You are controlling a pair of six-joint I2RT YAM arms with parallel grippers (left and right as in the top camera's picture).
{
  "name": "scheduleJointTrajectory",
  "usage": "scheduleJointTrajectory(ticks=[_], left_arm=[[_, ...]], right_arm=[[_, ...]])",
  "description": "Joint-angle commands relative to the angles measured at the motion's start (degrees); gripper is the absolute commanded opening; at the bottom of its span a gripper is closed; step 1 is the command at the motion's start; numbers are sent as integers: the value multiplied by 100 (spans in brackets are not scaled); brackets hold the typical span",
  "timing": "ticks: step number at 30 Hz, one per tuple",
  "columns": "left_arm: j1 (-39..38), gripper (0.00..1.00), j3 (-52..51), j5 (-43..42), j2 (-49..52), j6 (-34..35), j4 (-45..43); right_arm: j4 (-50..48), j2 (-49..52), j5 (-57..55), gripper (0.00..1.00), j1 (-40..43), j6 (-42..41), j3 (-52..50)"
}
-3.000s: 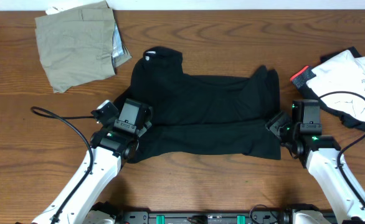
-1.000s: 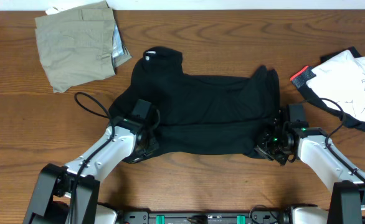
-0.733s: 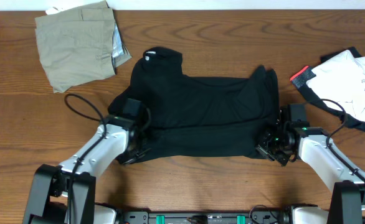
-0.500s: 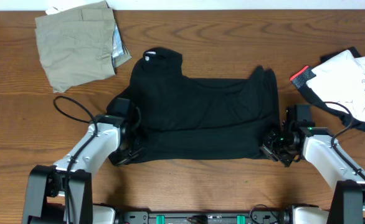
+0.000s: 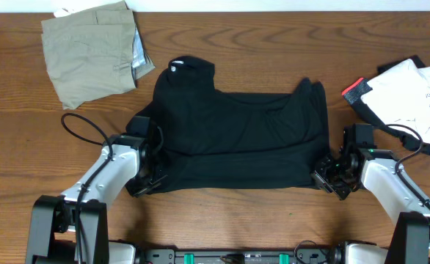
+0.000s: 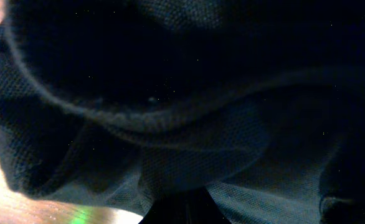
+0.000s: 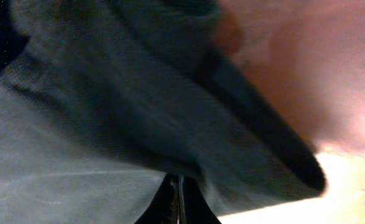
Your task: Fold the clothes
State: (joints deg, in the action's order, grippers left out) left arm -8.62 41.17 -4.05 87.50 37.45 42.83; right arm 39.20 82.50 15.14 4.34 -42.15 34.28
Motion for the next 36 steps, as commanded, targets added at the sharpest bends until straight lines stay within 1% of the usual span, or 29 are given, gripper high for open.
scheduleJointTrajectory(ticks=[1, 3, 6, 8, 9, 11, 13, 16, 18, 19, 20, 21, 23, 24, 25, 26, 27, 29, 33, 36], left_arm=[[63, 7, 28, 205, -236, -66, 87], [63, 8, 55, 208, -494, -170, 111], [61, 11, 87, 208, -1060, -363, 127], [57, 17, 87, 205, -1364, -472, 136], [57, 25, 87, 208, -1596, -487, 173], [57, 32, 87, 208, -1941, -487, 221], [57, 38, 87, 208, -2258, -487, 295], [57, 44, 87, 205, -2721, -487, 387], [57, 52, 87, 205, -2944, -487, 389], [57, 58, 90, 205, -3060, -485, 382], [57, 62, 94, 203, -3145, -487, 365], [57, 65, 111, 142, -3244, -487, 330], [57, 66, 160, -33, -3281, -496, 293], [57, 71, 223, -162, -3257, -549, 275], [57, 77, 313, -302, -3206, -649, 254], [57, 81, 417, -404, -3143, -732, 236], [57, 86, 566, -470, -3051, -798, 229], [57, 92, 922, -485, -2841, -907, 256], [57, 98, 1926, -501, -2251, -940, 319], [57, 99, 2673, -702, -1672, -940, 321]], right_arm=[[118, 11, -732, 1, 129, -221, -129], [186, -129, -844, 1, 129, -243, -129], [555, -476, -1440, 1, 127, -612, -114], [697, -667, -1534, 1, 129, -649, -83], [789, -817, -1534, 1, 129, -649, -48], [925, -1067, -1537, 1, 129, -649, 15], [1073, -1351, -1537, 1, 129, -649, 92], [1311, -1753, -1582, 1, 127, -647, 249], [1423, -1950, -1668, 3, 127, -566, 365], [1458, -2068, -1687, 7, 127, -431, 455], [1458, -2144, -1683, 19, 127, -275, 529], [1453, -2232, -1600, 42, 127, -7, 658], [1377, -2297, -1231, 75, 127, 533, 859], [1318, -2297, -911, 87, 125, 905, 1005], [1287, -2286, -612, 95, 122, 1224, 1178], [1290, -2262, -411, 98, 114, 1403, 1344], [1316, -2223, -284, 99, 94, 1537, 1563], [1434, -2105, -264, 99, 33, 1683, 2031], [1576, -1663, -269, 99, -142, 2068, 3053], [1569, -1196, -269, 99, -234, 2105, 3604]])
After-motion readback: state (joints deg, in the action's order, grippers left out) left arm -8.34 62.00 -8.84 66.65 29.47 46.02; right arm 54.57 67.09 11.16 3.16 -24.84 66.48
